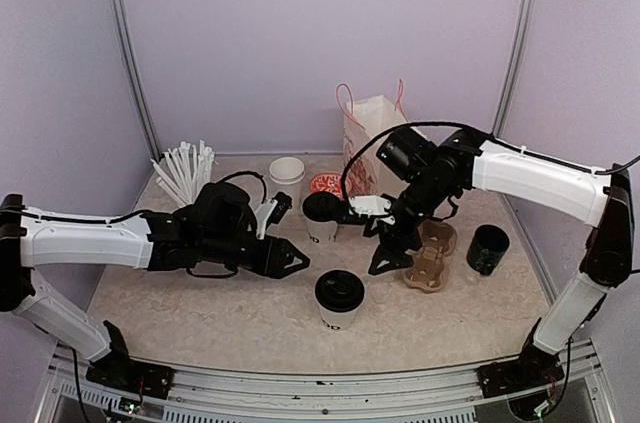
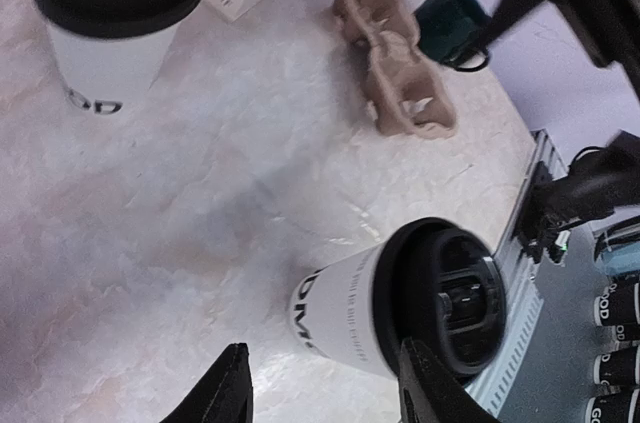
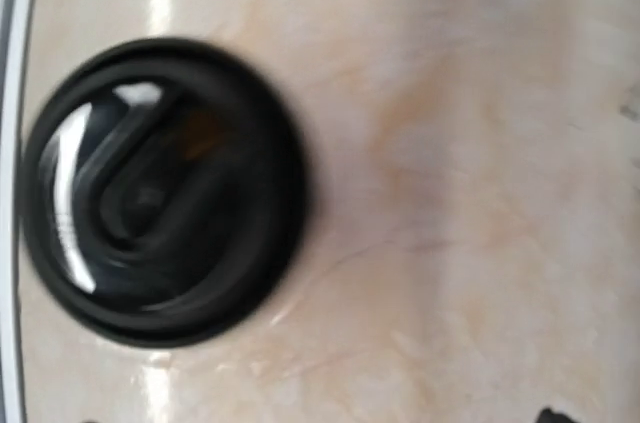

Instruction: Pack the takeout coffee

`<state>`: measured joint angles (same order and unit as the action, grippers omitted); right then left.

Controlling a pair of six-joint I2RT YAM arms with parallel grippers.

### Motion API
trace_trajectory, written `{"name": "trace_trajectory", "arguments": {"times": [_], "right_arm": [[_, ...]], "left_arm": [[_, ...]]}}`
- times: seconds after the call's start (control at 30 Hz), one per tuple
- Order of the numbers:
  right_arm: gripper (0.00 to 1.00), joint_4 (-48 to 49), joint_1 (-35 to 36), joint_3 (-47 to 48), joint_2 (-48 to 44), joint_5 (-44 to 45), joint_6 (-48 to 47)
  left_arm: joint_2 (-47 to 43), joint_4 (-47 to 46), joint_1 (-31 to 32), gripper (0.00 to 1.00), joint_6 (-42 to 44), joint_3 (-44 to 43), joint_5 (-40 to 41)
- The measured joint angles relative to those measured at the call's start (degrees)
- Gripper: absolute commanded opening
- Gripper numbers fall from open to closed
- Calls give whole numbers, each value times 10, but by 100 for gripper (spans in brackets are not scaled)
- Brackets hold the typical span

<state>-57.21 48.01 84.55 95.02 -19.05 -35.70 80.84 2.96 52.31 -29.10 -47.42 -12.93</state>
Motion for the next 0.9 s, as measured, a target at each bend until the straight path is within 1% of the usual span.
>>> {"name": "trace_trajectory", "arguments": {"times": [0.13, 0.23, 0.33, 0.5, 0.53, 0.57, 0.6, 0.9], "right_arm": [[91, 55, -72, -40, -24, -86, 59], [92, 99, -97, -86, -32, -145, 107], [92, 119, -98, -118, -29, -189, 137], [93, 135, -98, -124, -19, -244, 162], [93, 138, -98, -124, -17, -252, 164], [93, 141, -98, -124, -14, -259, 168], [93, 143, -98, -124, -10, -265, 171], [92, 147, -98, -124, 19, -289, 178]], "left_arm": [[-22, -33, 12, 55, 0, 0, -6], [-19, -37, 20, 57, 0, -2, -5], [-5, -30, 37, 58, 0, -14, 4], [12, -12, 60, 60, 2, -27, 31], [14, -8, 63, 65, 2, -27, 34], [16, -7, 64, 73, 2, -27, 39], [17, -6, 66, 75, 3, -27, 42], [22, -5, 66, 75, 4, -27, 50]]}}
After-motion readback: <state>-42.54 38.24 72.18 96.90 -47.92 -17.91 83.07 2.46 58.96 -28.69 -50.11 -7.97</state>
